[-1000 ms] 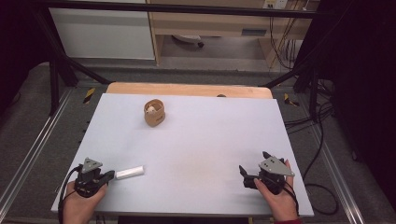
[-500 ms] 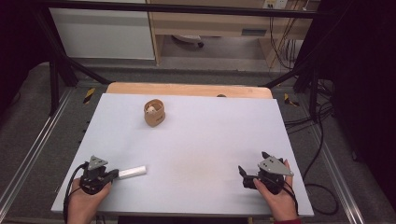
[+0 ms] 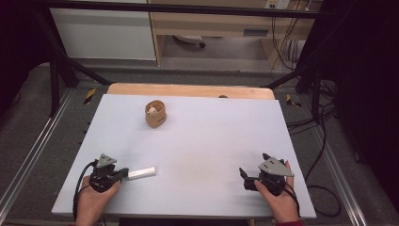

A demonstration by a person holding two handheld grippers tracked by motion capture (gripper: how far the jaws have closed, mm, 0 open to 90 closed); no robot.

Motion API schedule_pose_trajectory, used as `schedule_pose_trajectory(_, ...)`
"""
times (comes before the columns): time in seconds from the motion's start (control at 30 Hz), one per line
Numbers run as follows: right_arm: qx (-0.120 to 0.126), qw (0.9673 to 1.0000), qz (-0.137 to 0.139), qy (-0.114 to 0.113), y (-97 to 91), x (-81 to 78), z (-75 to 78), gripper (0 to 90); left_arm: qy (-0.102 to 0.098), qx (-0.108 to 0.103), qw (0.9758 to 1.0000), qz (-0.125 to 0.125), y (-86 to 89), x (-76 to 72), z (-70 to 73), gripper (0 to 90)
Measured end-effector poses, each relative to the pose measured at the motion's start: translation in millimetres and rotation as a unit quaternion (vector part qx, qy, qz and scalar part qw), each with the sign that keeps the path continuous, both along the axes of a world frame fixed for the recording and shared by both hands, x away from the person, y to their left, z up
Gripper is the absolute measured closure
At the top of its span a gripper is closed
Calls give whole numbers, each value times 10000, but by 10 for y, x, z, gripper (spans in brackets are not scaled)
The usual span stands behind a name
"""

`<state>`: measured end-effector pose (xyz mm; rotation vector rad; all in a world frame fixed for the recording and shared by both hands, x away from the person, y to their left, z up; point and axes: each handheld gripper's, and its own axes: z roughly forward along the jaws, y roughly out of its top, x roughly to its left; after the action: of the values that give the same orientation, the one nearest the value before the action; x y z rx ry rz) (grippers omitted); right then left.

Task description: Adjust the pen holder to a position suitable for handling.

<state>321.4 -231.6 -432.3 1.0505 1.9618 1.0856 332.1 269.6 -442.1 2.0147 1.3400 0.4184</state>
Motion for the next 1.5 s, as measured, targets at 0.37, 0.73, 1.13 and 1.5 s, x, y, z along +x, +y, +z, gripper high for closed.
schedule_pose_trajectory(0.37,-35,10000,45,-6,15,-10,2,34,-243,93,9996,-114,-249,18,35,900)
schedule_pose_trajectory(0.73,-54,10000,65,11,27,-15,2,34,-13,222,9997,-137,-163,-189,19,900)
schedule_pose_trajectory(1.13,-52,9999,88,35,31,-6,-8,35,3,321,9991,-293,-272,-137,-23,900)
schedule_pose_trajectory(1.5,-37,9999,134,68,46,-9,-13,35,-158,236,9985,-465,-417,-30,-4,900)
